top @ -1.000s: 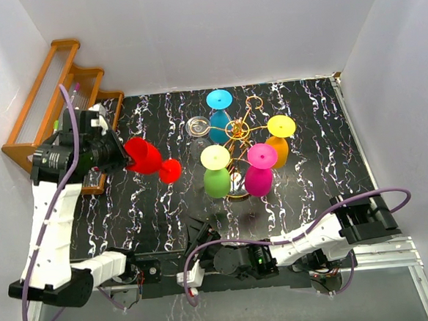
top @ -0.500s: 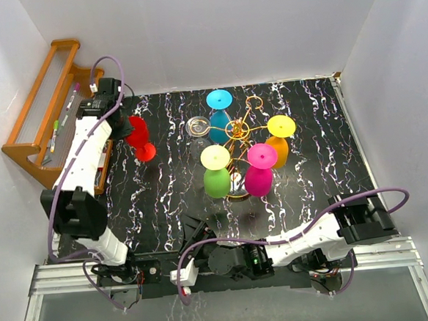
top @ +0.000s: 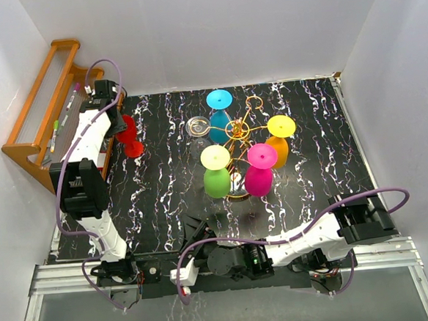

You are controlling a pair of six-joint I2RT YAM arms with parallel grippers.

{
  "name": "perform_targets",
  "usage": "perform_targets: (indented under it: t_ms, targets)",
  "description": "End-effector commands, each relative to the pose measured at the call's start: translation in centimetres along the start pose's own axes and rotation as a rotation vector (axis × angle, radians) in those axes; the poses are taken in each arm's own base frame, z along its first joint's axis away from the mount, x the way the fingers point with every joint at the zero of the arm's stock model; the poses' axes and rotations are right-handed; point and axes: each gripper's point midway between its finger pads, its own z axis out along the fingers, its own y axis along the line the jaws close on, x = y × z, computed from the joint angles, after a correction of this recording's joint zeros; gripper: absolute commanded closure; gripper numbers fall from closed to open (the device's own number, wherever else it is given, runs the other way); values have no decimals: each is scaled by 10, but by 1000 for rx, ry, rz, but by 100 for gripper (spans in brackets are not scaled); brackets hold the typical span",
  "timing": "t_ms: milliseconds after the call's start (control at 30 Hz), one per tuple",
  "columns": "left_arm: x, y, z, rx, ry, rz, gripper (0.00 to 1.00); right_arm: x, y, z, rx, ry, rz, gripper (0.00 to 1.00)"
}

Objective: Take the wine glass off the wine glass rack

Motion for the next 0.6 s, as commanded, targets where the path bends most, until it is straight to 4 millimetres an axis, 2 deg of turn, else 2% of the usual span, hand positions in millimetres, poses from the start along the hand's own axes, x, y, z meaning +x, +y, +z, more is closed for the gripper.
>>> perform_targets:
  t_ms: [0,67,167,267,333,433,500,567]
  targets:
    - [-31,8,-22,-2,-104,-29,59,-119,-14,-73,47,-334,48,30]
    - [-33,13,-30,-11,-120,-31,52,-118,-15,-71,49,-329,51,30]
    - [-38,24,-49,-27,-149,-54,49,-120,-19,-70,52,-328,62,30]
    - [-40,32,-78,-5,-203,-96,48,-127,-24,-67,51,-334,67,30]
    - [-35,38,-99,31,-243,-130,47,-135,-32,-65,60,-347,73,30]
    - [-25,45,-134,112,-333,-181,46,-147,-52,-58,87,-365,97,29]
    - [-15,54,-163,174,-431,-210,46,-152,-75,-48,121,-368,130,30]
    - [0,61,-176,211,-490,-231,46,-151,-102,-34,159,-351,170,34]
